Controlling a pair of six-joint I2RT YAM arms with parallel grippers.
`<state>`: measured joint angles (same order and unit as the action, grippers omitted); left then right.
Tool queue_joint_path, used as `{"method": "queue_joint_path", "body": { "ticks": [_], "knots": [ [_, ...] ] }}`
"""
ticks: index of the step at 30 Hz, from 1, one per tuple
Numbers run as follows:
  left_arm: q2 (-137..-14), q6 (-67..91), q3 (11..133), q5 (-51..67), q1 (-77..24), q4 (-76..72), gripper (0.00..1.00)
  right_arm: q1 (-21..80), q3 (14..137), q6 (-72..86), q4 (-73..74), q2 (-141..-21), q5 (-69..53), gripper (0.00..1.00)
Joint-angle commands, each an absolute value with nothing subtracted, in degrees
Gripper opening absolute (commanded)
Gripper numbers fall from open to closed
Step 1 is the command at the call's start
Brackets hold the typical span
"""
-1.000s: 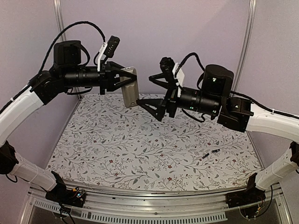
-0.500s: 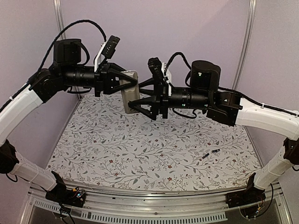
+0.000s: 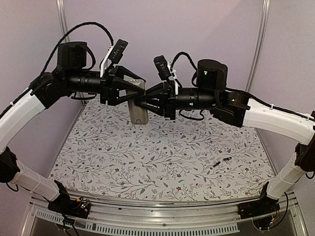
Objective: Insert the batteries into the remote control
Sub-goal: Pass from the left arm to the right
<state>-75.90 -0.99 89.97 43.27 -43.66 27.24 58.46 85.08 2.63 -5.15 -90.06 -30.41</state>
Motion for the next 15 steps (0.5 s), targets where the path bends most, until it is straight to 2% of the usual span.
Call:
{"method": "queue_joint_path", "body": {
  "ticks": [1,7,11,15],
  "knots": [
    [-76.2,3.2,90.3,34.2,-42.5,25.1,0.99,55.9,81.9,8.3,-4.0,-91.2,-27.8,0.00],
    [-73.8,1.2,87.6,24.6,-35.9,23.2,1.00,51.2,70.7,20.3,-0.8,-89.5,-22.3,0.00],
    [-73.7,-1.3,85.1,13.0,-33.8,24.6,0.99,50.7,63.9,27.7,-1.8,-91.9,-23.2,0.00],
    [-75.7,-3.5,84.9,12.2,-32.5,30.1,1.00,49.6,59.7,33.9,-5.8,-96.0,-27.0,0.00]
  ]
}}
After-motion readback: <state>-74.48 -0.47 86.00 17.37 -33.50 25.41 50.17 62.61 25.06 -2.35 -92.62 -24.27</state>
